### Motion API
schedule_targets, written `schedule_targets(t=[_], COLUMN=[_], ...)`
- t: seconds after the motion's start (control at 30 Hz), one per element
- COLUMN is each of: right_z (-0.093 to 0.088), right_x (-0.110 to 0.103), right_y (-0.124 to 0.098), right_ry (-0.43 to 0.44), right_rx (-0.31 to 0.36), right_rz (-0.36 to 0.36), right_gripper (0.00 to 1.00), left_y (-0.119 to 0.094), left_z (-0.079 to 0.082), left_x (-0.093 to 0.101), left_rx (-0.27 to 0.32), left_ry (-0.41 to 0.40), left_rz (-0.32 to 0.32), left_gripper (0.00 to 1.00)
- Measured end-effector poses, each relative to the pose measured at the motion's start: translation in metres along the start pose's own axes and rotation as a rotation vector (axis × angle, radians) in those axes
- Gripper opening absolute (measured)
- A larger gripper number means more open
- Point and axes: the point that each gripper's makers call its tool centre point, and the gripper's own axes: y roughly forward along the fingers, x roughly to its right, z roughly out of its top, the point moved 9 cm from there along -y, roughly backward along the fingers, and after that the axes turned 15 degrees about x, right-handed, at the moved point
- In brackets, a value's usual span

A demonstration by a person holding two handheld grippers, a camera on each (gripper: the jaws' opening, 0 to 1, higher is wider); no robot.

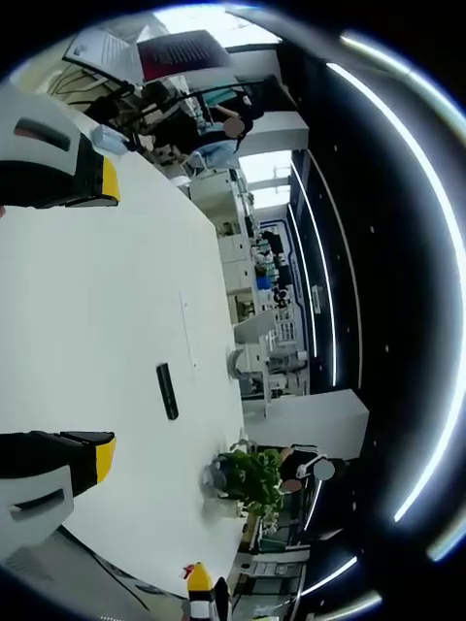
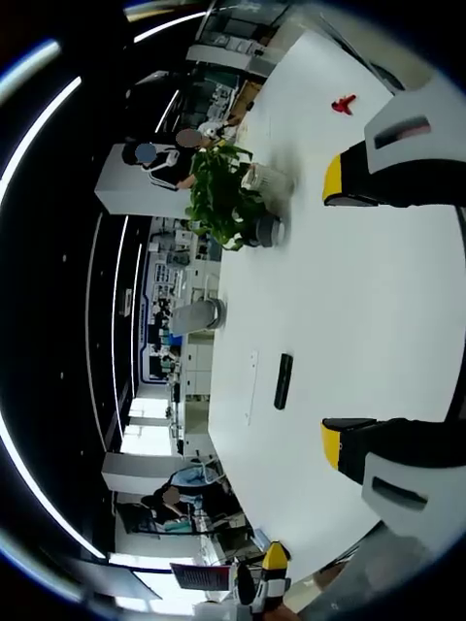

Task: Press the specified remote control buttons in sequence, fully releasing each button before pressing the next.

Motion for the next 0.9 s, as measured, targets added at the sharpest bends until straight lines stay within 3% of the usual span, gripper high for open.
schedule_targets(t=[0.9], right_z=[-0.0009], right_x=[-0.0010], right_y=[-0.0005], right_ry=[0.003], right_rx=[-0.007], right_rz=[0.016], right_gripper=[0.84], left_y=[-0.0002], left_z=[-0.0026], left_x=[-0.0010], left_rx=[-0.036], left_ry=[-0.008], left_rz=[0.009], left_gripper=[0.98])
